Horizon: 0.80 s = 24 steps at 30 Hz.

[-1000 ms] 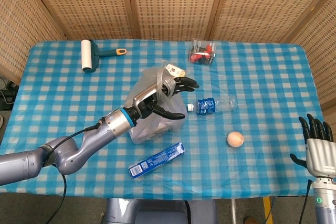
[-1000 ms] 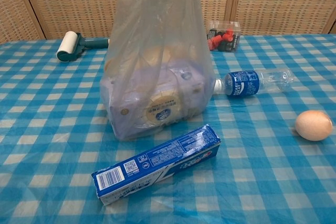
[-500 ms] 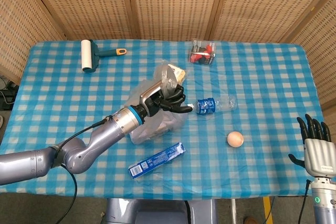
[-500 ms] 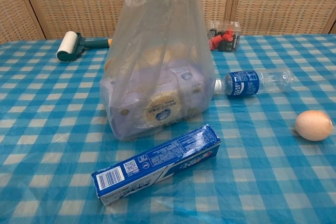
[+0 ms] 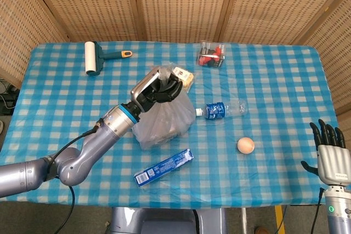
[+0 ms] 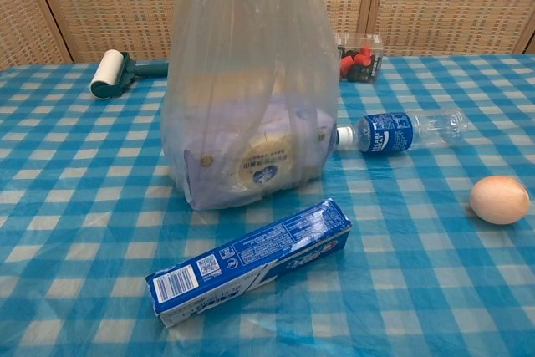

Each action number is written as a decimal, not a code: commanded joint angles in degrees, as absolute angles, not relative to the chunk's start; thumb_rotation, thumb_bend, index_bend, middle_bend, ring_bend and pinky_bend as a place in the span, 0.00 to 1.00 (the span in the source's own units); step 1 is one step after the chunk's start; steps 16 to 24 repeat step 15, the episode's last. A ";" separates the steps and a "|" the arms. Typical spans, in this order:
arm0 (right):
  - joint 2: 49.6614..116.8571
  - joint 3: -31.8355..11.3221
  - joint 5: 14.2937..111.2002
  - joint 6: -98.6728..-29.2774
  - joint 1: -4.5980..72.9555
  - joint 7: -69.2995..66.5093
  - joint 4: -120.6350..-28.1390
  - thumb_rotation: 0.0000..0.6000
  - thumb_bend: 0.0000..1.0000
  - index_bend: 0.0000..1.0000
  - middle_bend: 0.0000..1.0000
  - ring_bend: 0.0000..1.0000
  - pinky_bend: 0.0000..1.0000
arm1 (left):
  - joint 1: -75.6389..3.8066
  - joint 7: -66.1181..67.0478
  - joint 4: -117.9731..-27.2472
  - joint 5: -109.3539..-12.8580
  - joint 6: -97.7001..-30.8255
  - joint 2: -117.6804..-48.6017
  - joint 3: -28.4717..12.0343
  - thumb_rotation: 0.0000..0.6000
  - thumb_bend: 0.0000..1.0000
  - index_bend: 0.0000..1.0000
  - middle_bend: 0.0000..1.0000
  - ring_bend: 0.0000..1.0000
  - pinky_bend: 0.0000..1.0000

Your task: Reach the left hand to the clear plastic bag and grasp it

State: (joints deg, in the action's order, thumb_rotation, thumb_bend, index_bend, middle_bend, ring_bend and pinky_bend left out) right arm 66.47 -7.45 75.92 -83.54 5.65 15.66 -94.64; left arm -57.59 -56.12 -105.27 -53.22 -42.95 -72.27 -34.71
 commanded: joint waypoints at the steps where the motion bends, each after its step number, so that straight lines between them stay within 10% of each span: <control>1: 66.48 -7.41 75.97 -83.54 5.65 15.65 -94.67 1.00 0.00 0.00 0.00 0.00 0.00 | -56.46 -53.63 -107.86 -51.23 -45.29 -69.86 -37.07 1.00 1.00 1.00 1.00 0.98 1.00; 24: 66.38 -7.30 76.10 -83.71 5.64 15.73 -95.00 1.00 0.00 0.00 0.00 0.00 0.00 | -55.89 -45.71 -117.55 -42.02 -49.15 -60.10 -45.73 1.00 1.00 1.00 1.00 0.98 1.00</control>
